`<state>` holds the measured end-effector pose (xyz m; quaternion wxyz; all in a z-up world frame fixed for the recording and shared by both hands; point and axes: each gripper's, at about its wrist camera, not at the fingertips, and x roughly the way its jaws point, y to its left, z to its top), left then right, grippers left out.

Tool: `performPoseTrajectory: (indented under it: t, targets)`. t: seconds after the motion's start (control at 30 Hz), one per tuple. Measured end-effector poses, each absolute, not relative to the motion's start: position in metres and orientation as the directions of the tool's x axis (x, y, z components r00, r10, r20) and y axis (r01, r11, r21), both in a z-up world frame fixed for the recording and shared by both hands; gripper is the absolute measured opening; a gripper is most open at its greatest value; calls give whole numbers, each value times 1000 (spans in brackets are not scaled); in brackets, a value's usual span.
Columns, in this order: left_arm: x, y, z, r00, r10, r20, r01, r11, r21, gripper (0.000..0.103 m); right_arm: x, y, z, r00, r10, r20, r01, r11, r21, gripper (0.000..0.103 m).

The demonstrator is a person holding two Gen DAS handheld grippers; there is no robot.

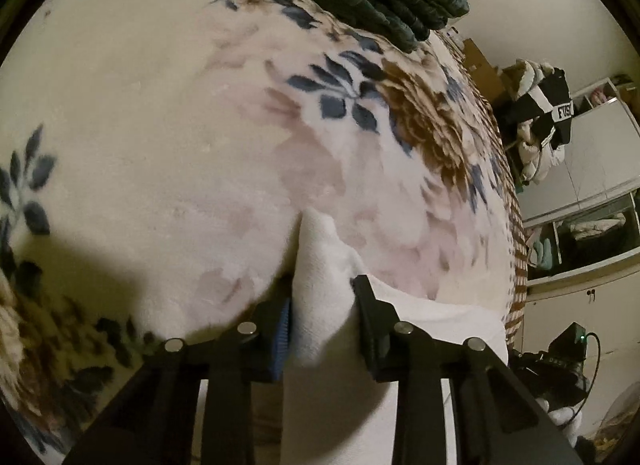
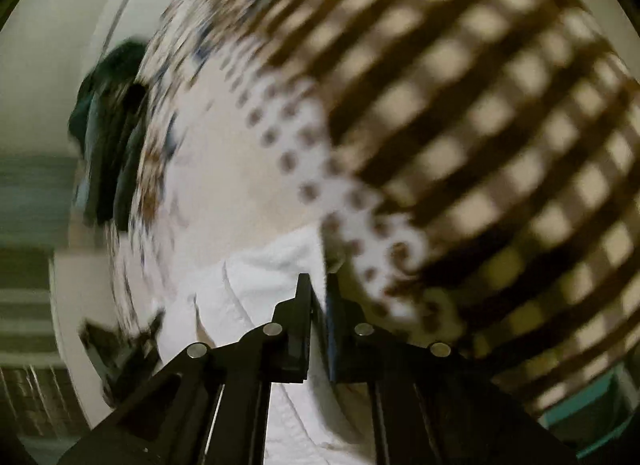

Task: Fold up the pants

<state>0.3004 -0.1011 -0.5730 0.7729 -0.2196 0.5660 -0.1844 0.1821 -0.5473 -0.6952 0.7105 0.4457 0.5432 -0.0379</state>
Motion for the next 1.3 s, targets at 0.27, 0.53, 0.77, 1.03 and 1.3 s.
performPoseTrajectory:
  t: [0.27,0.53,0.77,1.03,1.3]
  targets:
    - [273,-117,-526,244,-418,-875,76,908,-412,89,162,-552,-673,371,517,-772,523,570,633,59]
    - [199,-149,-526,188,-280,-942,120,958,-261,95,65,-535,-676,335,511,-792,652,481,586,73]
    - [185,-155,-551,136,-261,-956,83,964,-251,94,55,-507,-711,421,522,-741,690,347,636,44]
    - [192,-137,-550,137,-271,-953,68,962,-264,94,29,-516,-674,468,394,-791,688,399,606,18]
    - [196,-126,-559,115,-335,-935,11,942,-336,94,41,-506,-712,473,592,-652,599,326,731,60]
